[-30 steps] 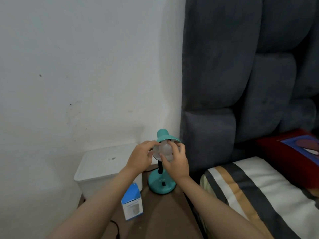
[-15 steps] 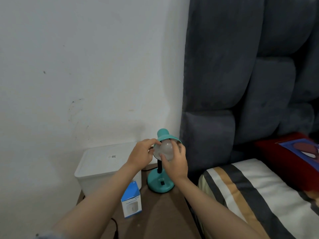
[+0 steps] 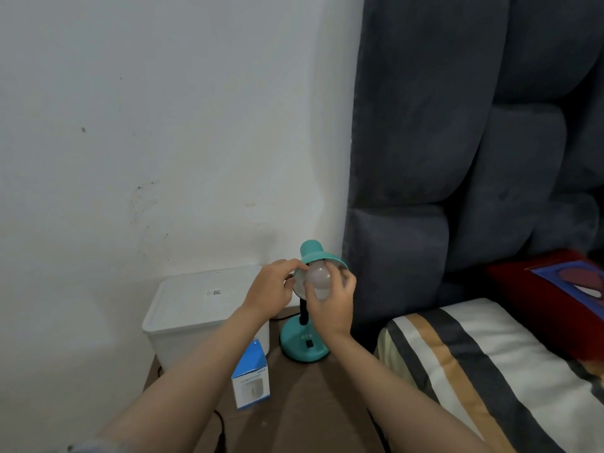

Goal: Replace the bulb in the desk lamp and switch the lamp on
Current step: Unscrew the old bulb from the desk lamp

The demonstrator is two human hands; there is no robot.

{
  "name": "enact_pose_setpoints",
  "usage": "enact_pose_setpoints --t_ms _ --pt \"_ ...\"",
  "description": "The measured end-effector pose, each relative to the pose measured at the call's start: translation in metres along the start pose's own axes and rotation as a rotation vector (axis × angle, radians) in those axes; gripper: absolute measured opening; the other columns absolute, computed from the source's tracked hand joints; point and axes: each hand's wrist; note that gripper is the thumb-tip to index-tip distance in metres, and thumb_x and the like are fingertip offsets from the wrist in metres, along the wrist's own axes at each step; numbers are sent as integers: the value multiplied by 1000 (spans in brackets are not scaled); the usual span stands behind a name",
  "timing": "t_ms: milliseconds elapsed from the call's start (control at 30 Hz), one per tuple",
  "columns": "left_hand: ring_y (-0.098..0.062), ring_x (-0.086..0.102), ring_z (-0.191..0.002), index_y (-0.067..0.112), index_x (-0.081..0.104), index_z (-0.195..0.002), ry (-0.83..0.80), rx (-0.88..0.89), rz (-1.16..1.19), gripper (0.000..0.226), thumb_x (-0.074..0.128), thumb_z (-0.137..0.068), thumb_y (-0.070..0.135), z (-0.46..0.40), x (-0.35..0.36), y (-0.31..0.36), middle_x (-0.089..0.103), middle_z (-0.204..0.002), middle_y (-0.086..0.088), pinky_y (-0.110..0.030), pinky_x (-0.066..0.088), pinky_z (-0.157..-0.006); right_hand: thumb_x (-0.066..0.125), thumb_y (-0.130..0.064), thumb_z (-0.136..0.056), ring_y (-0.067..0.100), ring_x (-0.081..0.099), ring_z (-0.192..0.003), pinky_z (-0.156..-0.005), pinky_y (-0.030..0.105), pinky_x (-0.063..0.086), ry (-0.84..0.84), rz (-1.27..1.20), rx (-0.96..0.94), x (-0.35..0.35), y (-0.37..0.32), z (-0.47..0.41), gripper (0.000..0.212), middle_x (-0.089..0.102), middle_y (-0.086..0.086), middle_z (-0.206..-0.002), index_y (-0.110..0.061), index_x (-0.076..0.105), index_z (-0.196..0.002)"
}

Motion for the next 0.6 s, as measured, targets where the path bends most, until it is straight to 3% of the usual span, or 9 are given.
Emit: enact_pose_setpoints --t_ms 100,233,333,433,500,600 --pt "-22 61 -85 26 61 -103 15 0 -2 45 54 -76 -10 0 -1 -1 66 -94 -8 -44 54 -78 68 -15 -81 26 52 -113 -93 39 50 -15 2 3 4 -2 -3 44 45 9 -124 -17 55 -123" --pt "-20 61 -87 28 61 -103 -2 4 1 47 53 -77 -9 -1 -1 -2 65 -96 -6 -42 54 -80 59 9 -70 33 46 -119 -97 43 47 -56 160 -182 3 5 -1 54 47 10 -134 -22 63 -114" --pt "-21 60 -85 30 60 -102 16 -8 3 47 53 -77 -9 0 0 -2 65 -95 -6 -43 54 -78 66 0 -72 28 43 -124 -101 38 43 -13 73 -154 1 8 5 51 43 11 -135 -21 60 -118" --pt "-23 60 -83 28 60 -103 12 0 -6 46 53 -76 -8 1 0 -1 65 -93 -7 -45 54 -76 73 -16 -75 17 50 -111 -91 29 47 45 -85 54 1 0 6 54 42 5 -126 -17 51 -124" --pt "-24 60 -82 27 60 -103 10 0 -10 45 52 -75 -8 2 1 -1 65 -92 -8 -45 54 -75 73 -23 -77 17 53 -105 -89 32 50 44 -113 154 3 -6 3 55 47 5 -121 -18 49 -125" --pt "-24 61 -82 28 60 -101 24 -17 -3 46 53 -75 -9 2 0 -1 64 -91 -8 -45 54 -75 71 -15 -77 21 54 -107 -90 40 51 -1 -76 83 2 -8 -1 46 50 4 -120 -19 54 -120"
Point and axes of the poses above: each hand's wrist, its own z-axis away from the middle knuckle, its own x-axis out of the palm, y = z × x
